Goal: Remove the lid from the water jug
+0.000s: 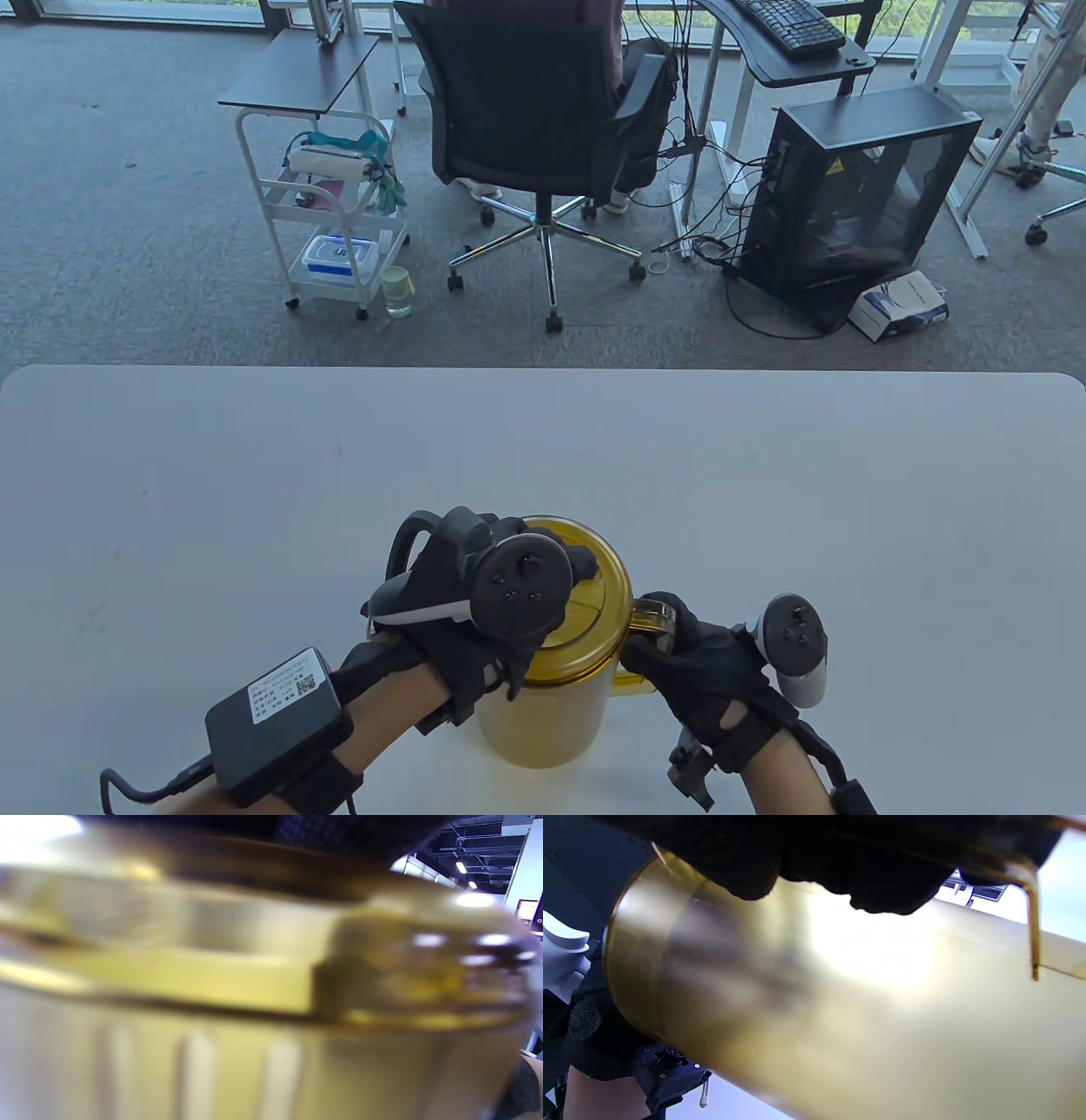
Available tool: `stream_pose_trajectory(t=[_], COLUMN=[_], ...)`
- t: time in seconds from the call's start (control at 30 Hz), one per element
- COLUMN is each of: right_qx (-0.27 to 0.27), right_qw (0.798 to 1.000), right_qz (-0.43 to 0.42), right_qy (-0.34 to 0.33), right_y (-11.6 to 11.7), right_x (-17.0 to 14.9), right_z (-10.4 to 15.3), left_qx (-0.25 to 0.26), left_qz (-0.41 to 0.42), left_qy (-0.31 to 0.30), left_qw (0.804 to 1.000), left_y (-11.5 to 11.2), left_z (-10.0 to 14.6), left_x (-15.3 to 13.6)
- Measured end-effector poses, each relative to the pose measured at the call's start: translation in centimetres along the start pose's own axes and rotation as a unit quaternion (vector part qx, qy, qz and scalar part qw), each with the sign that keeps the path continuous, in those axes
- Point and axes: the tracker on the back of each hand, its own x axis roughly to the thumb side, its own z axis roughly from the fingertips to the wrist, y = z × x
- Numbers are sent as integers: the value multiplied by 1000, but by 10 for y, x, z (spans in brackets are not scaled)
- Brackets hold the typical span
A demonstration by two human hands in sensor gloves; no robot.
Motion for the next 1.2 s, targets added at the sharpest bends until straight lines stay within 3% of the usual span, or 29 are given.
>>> stream_pose_trajectory(t=[0.1, 0.17, 0.33, 0.47, 0.6, 0.77, 0.9, 1.2], right_qx=[8, 7, 5, 1, 0, -3, -3, 0], right_qw=[1000, 1000, 1000, 1000, 1000, 1000, 1000, 1000], right_qz=[9, 13, 11, 10, 7, 7, 3, -2], right_qy=[4, 5, 8, 10, 12, 12, 13, 13], right_y=[1, 1, 2, 2, 2, 2, 3, 2], right_x=[1, 2, 1, 1, 1, 1, 2, 1], right_z=[-1, -1, 1, 2, 2, 2, 2, 2], left_qx=[5, 42, 97, 141, 135, 127, 100, 43], left_qz=[12, 23, 88, 45, 2, -29, -28, 20], left_qy=[2, 2, 30, 76, 149, 225, 253, 264], left_qw=[1000, 999, 991, 986, 980, 966, 962, 963], left_y=[2, 14, 62, 85, 83, 55, 2, -124], left_z=[3, 8, 32, 62, 87, 114, 120, 112], left_x=[-2, -4, -21, -41, -65, -95, -118, -136])
